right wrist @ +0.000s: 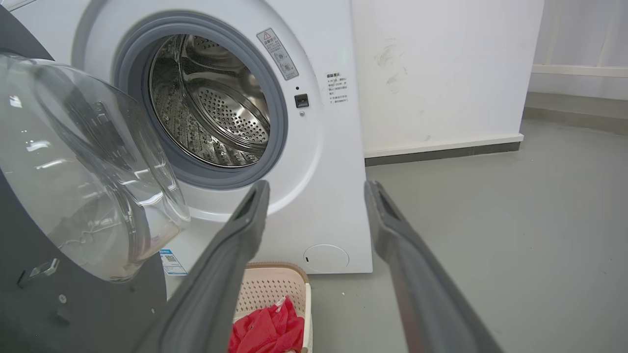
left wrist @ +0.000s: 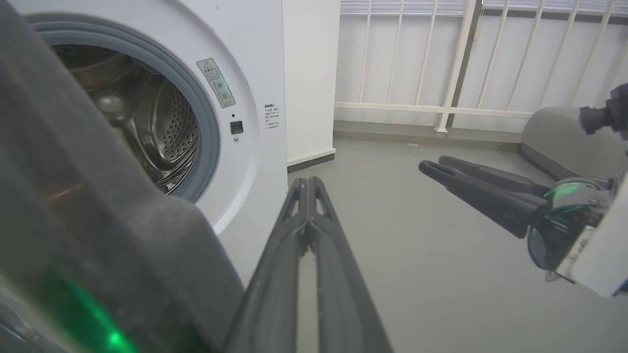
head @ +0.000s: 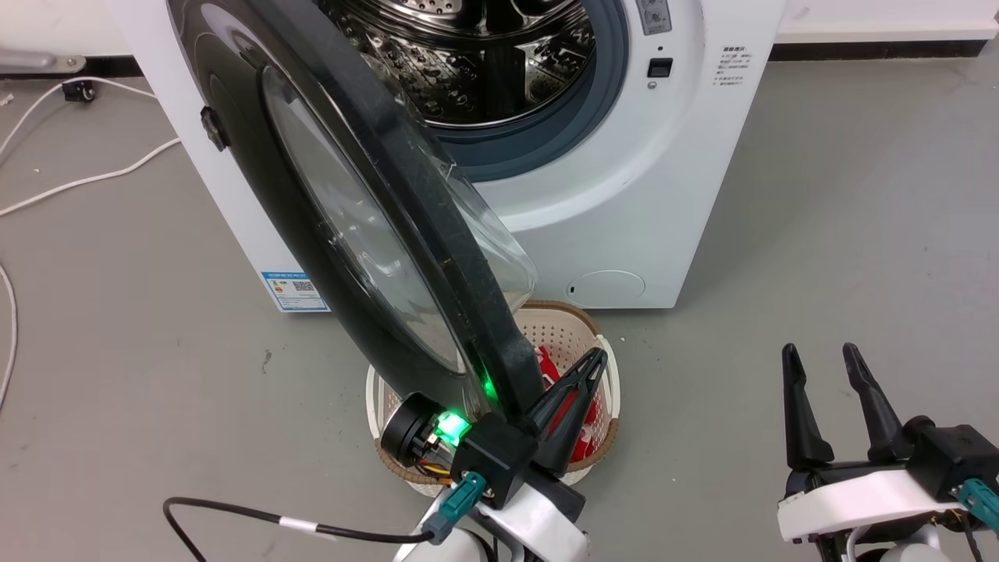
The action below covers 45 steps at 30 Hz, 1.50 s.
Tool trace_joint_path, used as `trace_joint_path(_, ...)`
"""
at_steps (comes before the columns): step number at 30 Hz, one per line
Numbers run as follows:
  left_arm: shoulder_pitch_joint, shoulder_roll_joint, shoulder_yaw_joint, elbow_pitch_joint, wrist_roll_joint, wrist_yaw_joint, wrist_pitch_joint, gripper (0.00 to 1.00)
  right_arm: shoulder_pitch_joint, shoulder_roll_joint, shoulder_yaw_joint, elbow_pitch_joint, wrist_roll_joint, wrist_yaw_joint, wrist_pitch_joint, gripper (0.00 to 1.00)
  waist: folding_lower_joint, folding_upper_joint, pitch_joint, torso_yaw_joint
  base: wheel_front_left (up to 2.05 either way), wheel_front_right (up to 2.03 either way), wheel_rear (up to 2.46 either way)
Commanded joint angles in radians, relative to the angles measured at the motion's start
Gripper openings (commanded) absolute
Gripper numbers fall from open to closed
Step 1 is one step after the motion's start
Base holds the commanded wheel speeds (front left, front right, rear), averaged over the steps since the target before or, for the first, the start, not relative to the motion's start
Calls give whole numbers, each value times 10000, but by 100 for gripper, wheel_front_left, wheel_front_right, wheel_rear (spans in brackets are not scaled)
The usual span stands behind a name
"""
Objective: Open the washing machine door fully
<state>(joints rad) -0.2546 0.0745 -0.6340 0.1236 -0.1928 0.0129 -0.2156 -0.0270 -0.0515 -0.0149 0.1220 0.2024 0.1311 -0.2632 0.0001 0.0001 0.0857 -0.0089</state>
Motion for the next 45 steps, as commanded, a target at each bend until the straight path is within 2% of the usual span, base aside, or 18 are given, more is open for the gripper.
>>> trace_joint_path(1, 99, 114, 194, 86, -99, 133, -24, 0, -79, 26, 17, -23, 20, -6, -18, 100, -1, -1, 16, 21, 0, 0, 0)
trace_joint_path(6, 277, 495, 515, 3, -87, 428, -72, 0, -75, 26, 61, -15, 58, -5, -20, 100, -1, -1, 6, 87, 0, 0, 0)
trace_joint_path(12, 964, 863, 632, -750, -86, 713, -175, 0, -2, 26, 48, 34, -14, -6, -3, 100, -1, -1, -93, 203, 0, 0, 0)
trace_joint_path(22, 2129, 1243, 705, -2070, -191, 1260, 199, 0, 14, 26, -138, -199, -182, -6, 254, 100, -1, -1, -26, 916, 0, 0, 0)
trace_joint_path(28, 2736, 1363, 693, -2779, -210, 1571, 351, 0, 17, 22, -291, -432, -362, -6, 452, 100, -1, -1, 6, 1655, 0, 0, 0)
trace_joint_path(33, 3150, 1456, 784, -3115, -237, 1867, 411, 0, 49, 23, -476, -676, -441, -6, 598, 100, -1, -1, 147, 2552, 0, 0, 0)
trace_joint_path(38, 3296, 1456, 1057, -3188, -334, 2146, 287, 0, 55, 23, -576, -900, -521, -5, 750, 100, -1, -1, 321, 3578, 0, 0, 0)
trace_joint_path(45, 3526, 1606, 1764, -3033, -557, 2594, 7, 0, 80, 20, -650, -1155, -656, -6, 964, 100, -1, -1, 475, 4650, 0, 0, 0)
